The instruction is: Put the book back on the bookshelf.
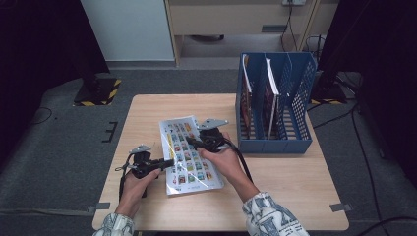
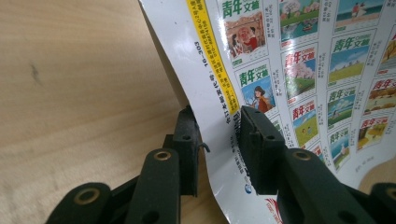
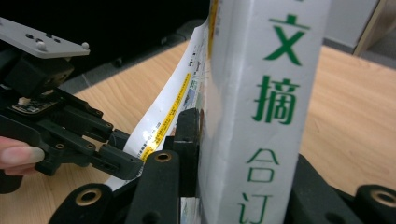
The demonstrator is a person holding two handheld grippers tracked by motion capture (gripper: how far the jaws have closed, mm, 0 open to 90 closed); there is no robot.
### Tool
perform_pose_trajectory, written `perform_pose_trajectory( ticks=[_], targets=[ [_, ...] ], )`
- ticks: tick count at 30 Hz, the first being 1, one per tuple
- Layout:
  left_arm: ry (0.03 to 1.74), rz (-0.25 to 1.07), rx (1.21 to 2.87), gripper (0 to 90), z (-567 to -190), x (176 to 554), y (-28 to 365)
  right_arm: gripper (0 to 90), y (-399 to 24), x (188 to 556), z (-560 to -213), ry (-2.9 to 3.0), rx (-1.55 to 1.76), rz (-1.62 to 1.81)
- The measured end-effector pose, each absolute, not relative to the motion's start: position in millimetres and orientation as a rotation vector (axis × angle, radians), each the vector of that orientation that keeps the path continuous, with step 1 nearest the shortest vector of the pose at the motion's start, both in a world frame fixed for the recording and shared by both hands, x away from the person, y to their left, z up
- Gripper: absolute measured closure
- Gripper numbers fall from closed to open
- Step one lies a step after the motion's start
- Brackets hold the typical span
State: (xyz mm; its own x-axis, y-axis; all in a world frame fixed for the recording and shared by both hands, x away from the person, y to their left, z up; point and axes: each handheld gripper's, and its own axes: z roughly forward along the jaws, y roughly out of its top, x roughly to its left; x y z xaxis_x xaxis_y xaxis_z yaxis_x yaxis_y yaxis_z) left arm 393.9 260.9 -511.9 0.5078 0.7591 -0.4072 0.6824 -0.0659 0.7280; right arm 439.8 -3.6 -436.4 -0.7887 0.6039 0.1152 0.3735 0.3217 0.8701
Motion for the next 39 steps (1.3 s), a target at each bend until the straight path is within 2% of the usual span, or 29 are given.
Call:
perform_pose_trajectory(
  ticks=[8, 17, 19, 21, 27, 36, 39],
  targets=[
    [1.177, 0.135, 1.804, 70.0, -507, 395, 261, 71.8, -6, 438, -429, 2.37, 0.838, 1.494],
    [1.17, 0.147, 1.808, 70.9, -506, 394, 260, 66.2, -7, 438, -425, 2.414, 0.84, 1.49],
    [1.169, 0.146, 1.812, 70.9, -506, 394, 260, 66.3, -6, 439, -426, 2.42, 0.85, 1.487],
    [1.171, 0.144, 1.811, 70.9, -506, 394, 260, 71.9, -6, 440, -426, 2.411, 0.853, 1.465],
    [1.172, 0.159, 1.793, 71.6, -502, 395, 262, 73.1, -7, 442, -426, 2.374, 0.855, 1.468],
    [1.128, 0.324, 1.784, 73.4, -481, 402, 265, 72.7, -9, 441, -413, 2.287, 0.768, 1.564],
    [1.116, 0.326, 1.779, 73.9, -480, 400, 266, 70.3, -11, 439, -411, 2.305, 0.744, 1.57]
  ],
)
